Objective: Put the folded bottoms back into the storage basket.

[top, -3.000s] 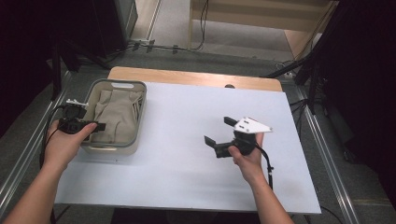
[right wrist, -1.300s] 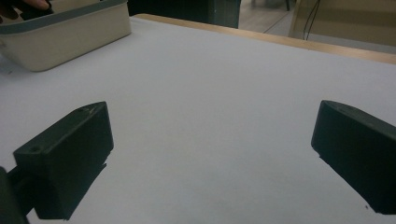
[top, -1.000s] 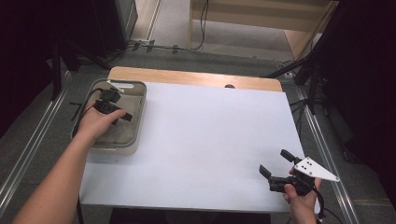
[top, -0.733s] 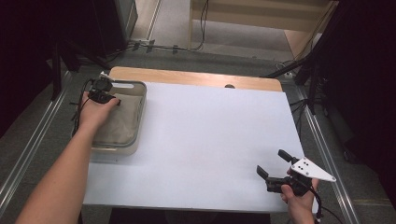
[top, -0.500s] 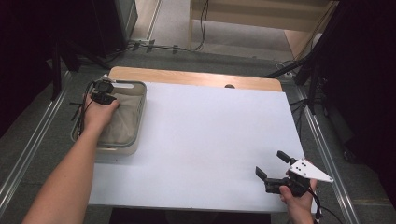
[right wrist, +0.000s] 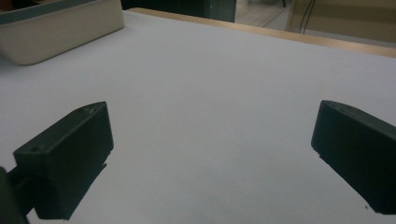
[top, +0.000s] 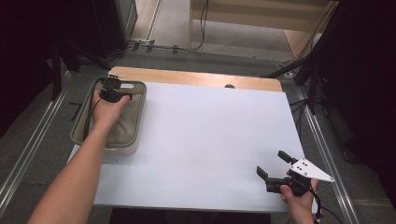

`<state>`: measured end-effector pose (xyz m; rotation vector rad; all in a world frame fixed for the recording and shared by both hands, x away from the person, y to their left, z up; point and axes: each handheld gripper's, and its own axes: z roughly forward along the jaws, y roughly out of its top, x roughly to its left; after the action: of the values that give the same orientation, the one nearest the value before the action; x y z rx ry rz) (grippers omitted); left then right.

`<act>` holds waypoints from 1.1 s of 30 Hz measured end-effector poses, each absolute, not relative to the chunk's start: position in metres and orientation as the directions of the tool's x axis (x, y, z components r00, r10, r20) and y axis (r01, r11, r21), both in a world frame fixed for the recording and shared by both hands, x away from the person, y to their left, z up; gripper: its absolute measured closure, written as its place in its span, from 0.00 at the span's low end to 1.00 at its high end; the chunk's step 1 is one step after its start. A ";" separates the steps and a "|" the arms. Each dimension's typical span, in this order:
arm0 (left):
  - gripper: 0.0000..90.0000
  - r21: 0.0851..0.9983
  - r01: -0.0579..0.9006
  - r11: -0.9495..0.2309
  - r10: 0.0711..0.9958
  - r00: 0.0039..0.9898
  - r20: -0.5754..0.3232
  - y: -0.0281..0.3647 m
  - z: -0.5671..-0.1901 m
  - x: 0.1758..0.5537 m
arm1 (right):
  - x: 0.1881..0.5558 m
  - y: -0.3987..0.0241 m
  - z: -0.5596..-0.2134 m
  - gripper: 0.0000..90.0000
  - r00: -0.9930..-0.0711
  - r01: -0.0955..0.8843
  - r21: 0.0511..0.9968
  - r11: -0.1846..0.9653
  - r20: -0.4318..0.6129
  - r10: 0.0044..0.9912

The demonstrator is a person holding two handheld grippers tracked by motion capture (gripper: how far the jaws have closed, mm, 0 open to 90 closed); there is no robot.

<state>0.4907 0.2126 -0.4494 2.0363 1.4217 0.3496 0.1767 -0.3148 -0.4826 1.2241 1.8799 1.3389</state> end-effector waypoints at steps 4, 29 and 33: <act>0.93 0.565 0.789 -0.242 0.903 0.396 -0.166 0.201 -0.469 0.497 | 0.176 -0.313 -0.483 0.00 -0.456 0.371 0.922 0.108 0.079 0.886; 0.00 0.860 0.500 -0.104 0.782 0.575 -0.240 0.258 -0.389 0.405 | 0.177 -0.328 -0.478 0.00 -0.445 0.351 0.932 0.087 0.085 0.892; 0.00 0.883 0.458 -0.104 0.777 0.592 -0.215 0.263 -0.387 0.382 | 0.177 -0.331 -0.478 0.00 -0.441 0.354 0.932 0.084 0.086 0.894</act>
<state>0.3822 0.2626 -0.3868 1.7446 1.0193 0.3702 0.1770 -0.3309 -0.4777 1.2266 1.8470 1.3500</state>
